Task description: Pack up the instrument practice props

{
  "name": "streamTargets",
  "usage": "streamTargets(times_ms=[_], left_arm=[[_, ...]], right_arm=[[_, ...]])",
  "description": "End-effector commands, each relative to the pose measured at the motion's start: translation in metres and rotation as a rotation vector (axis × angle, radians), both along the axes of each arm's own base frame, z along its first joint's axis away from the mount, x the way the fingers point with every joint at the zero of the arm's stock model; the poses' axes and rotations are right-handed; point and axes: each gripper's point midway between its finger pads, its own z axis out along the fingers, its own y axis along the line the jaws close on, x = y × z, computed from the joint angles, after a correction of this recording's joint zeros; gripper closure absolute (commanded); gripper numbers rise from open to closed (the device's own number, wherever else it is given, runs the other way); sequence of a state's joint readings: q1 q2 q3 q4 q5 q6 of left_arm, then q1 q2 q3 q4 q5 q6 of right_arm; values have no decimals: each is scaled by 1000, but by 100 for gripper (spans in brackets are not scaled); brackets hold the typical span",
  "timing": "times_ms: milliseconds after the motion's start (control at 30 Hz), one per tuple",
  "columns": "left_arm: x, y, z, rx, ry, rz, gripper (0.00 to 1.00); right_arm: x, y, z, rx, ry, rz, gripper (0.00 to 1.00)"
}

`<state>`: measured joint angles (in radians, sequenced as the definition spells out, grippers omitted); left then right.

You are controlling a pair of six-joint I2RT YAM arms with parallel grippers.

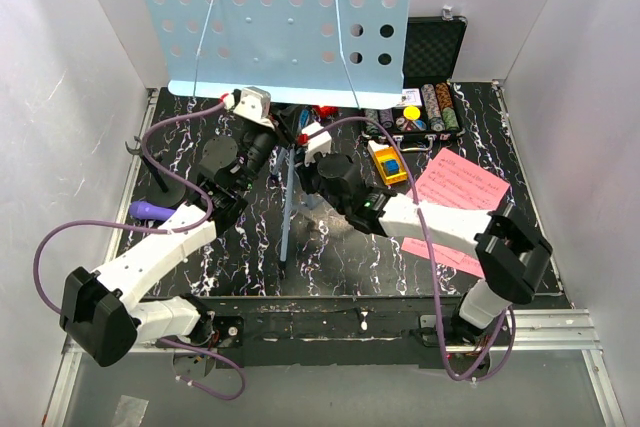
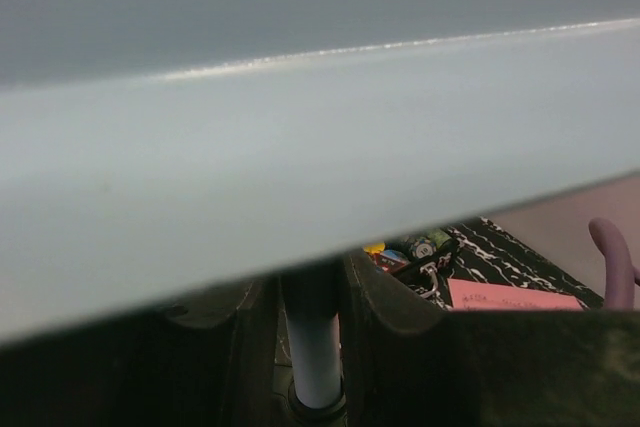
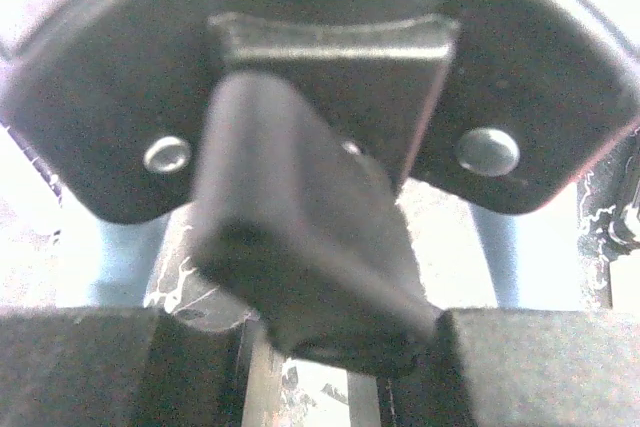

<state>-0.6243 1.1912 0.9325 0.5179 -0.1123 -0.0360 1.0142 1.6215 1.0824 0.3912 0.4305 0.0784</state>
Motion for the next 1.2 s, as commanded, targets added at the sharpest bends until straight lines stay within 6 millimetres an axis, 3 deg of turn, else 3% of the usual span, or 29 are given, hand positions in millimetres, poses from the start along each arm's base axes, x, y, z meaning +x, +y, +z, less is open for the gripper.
streamTargets(times_ms=[0,233,467,667,933,1033,1167], left_arm=[[7,24,16,-3,8,96,100],[4,28,27,23,70,109,100],[-5,26,5,35,185,72,100],[-9,31,-24,67,286,87,100],[-16,37,-124,147,508,120,100],[-18,38,-151,157,559,128,100],[-19,37,-172,173,603,128,100]], right_arm=[[-24,-6,84,130,-96,66,99],[-72,-8,84,83,152,214,99],[-115,-16,89,63,295,316,99],[-152,-25,76,50,485,394,99],[-181,-39,38,67,649,415,99],[-186,-43,28,55,688,403,99],[-190,-42,25,76,720,408,99]])
